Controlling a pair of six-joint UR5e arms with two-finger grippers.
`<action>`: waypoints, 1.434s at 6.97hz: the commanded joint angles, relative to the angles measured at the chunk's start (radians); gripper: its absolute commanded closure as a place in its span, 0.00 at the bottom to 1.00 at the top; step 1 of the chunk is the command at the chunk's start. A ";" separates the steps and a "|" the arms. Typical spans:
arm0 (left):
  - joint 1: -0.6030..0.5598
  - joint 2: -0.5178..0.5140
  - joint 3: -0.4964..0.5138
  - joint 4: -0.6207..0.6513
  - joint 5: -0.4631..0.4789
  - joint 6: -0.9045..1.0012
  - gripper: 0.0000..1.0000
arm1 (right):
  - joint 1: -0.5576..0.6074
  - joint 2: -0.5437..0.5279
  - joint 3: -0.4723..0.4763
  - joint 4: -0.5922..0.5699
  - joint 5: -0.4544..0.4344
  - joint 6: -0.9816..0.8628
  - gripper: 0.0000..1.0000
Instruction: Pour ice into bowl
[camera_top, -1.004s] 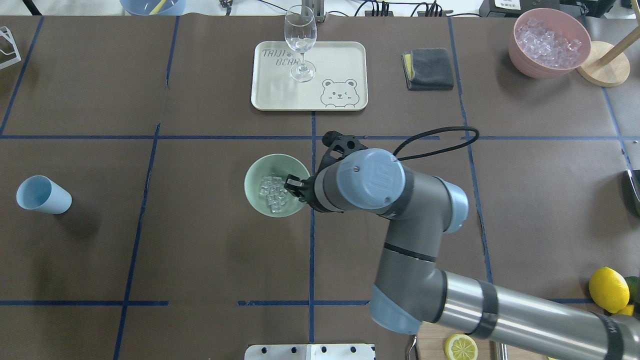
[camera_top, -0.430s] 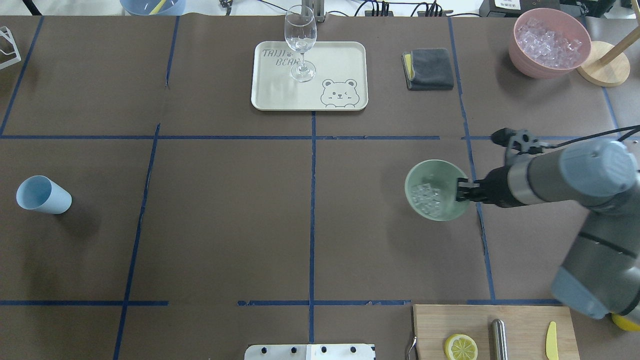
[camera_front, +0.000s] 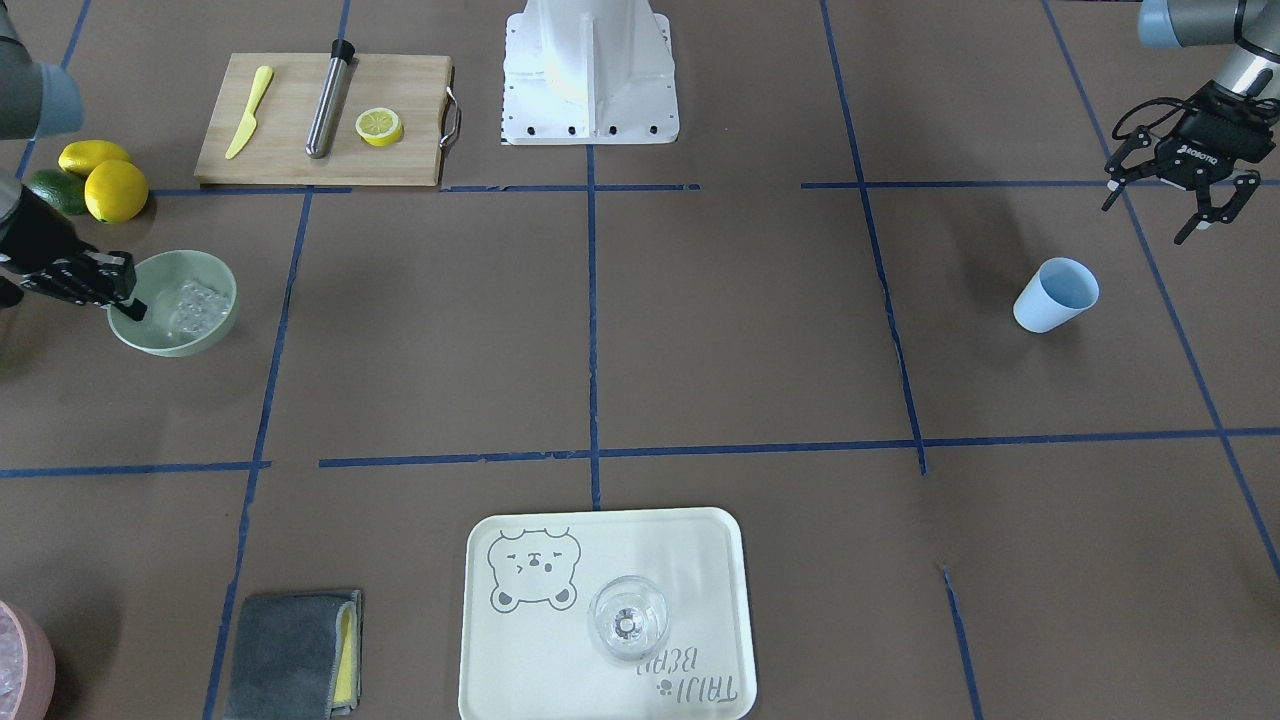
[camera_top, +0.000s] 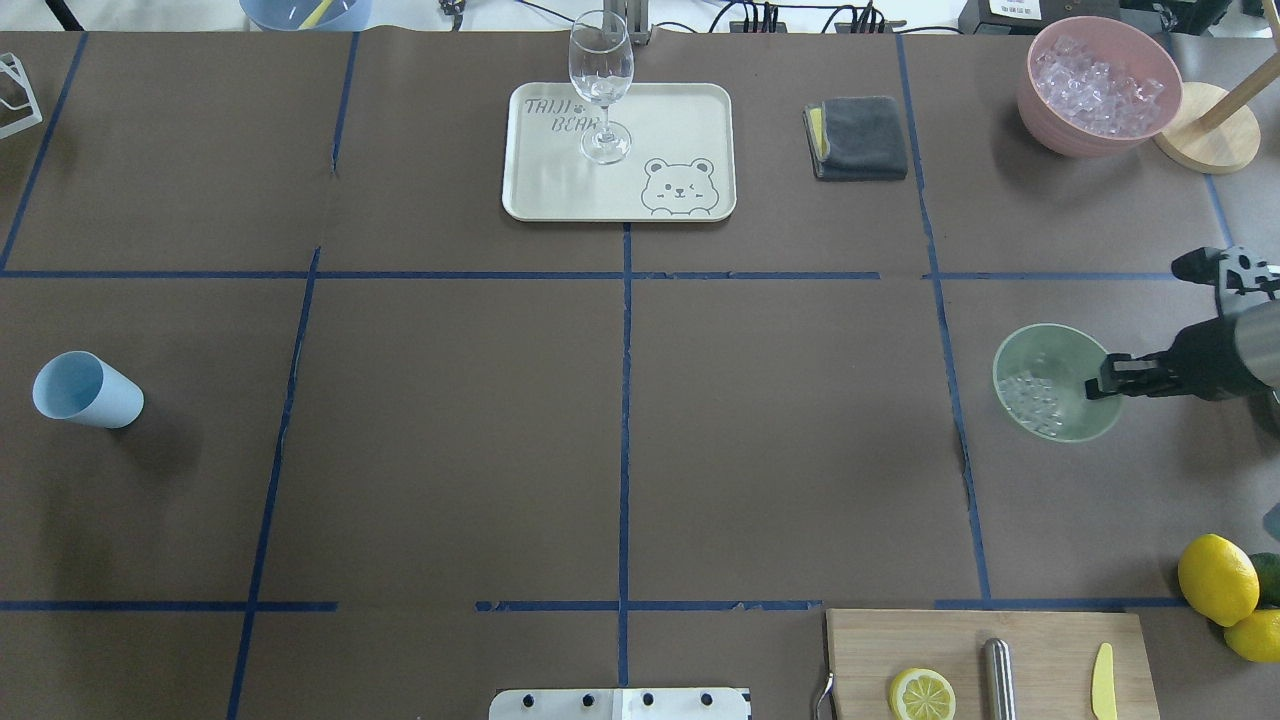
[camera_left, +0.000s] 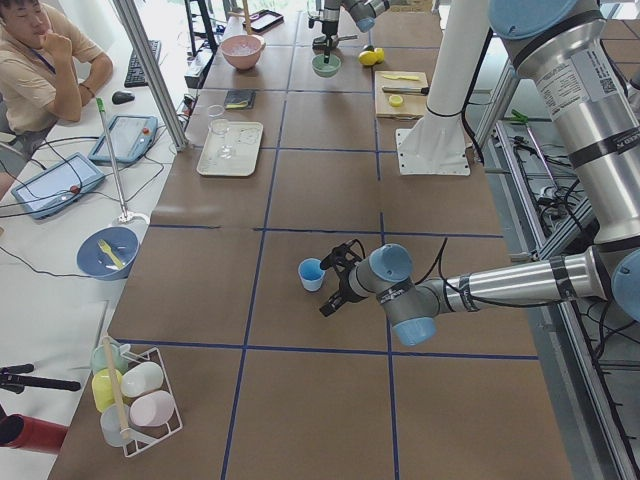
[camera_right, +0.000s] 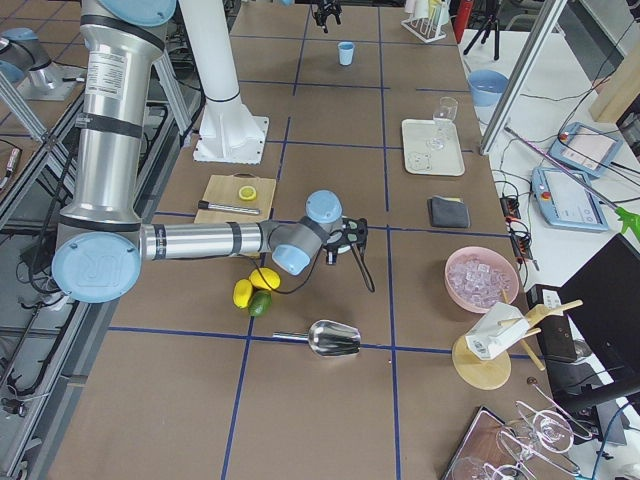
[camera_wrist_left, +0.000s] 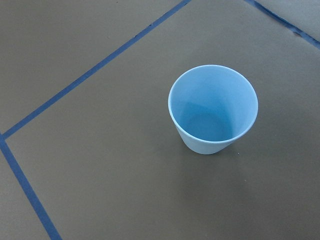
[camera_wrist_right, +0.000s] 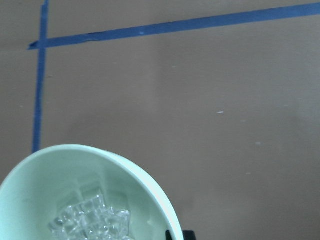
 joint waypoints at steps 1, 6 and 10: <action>-0.001 0.000 0.000 -0.003 -0.002 -0.045 0.00 | 0.038 -0.008 -0.066 0.074 0.063 -0.036 1.00; -0.001 0.000 0.000 -0.011 0.001 -0.053 0.00 | 0.021 0.057 -0.077 0.070 0.075 0.019 1.00; -0.003 0.003 -0.002 -0.012 0.003 -0.053 0.00 | -0.028 0.061 -0.092 0.059 0.073 0.018 0.50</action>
